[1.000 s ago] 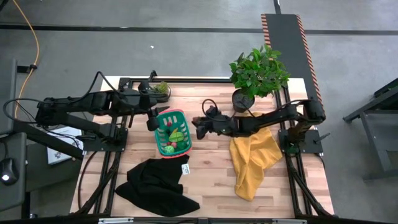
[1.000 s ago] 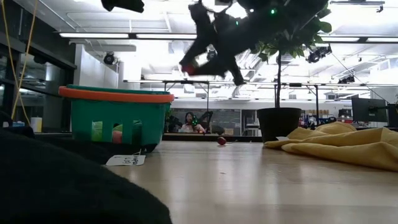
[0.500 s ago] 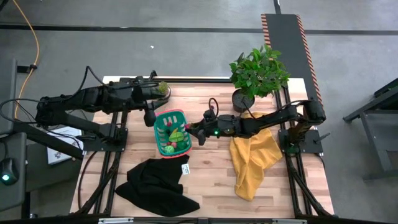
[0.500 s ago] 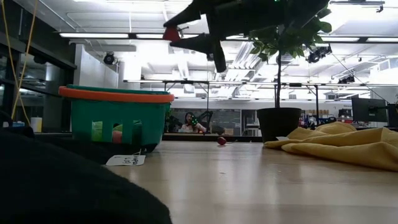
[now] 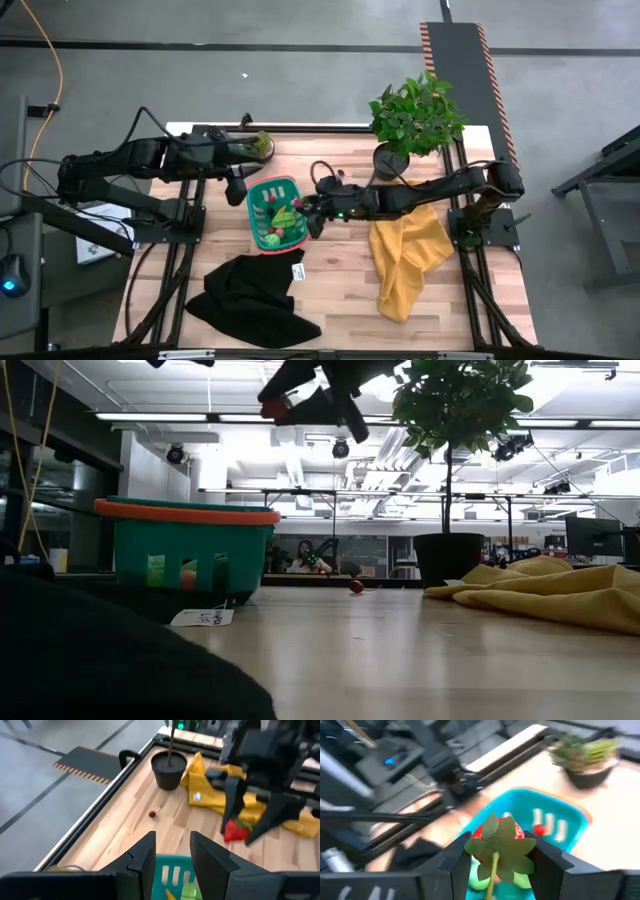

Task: Pick and placing Produce into tupperware
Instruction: Put the red strawberry in the green basket

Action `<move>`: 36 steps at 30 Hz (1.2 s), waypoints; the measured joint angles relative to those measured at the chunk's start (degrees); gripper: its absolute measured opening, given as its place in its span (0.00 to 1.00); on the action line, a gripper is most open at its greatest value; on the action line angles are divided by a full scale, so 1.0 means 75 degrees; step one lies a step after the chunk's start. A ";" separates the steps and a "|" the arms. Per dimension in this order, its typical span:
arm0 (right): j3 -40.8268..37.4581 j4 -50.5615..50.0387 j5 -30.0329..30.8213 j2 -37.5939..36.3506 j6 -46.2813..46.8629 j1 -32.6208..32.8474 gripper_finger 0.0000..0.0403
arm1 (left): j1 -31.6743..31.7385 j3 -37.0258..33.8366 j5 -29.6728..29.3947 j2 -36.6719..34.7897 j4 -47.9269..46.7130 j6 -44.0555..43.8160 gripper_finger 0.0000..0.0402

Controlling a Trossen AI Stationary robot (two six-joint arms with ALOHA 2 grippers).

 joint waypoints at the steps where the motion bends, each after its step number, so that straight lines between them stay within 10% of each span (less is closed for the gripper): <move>1: 0.0191 -0.0421 0.0214 0.0017 -0.0004 0.0018 0.38 | 0.0000 0.0000 0.0003 0.0000 -0.0064 0.0001 0.28; 36: 0.4390 -0.4339 -0.0488 0.3236 -0.0602 -0.0111 0.38 | 0.0003 0.0003 -0.0176 -0.1441 -0.2040 -0.0246 0.28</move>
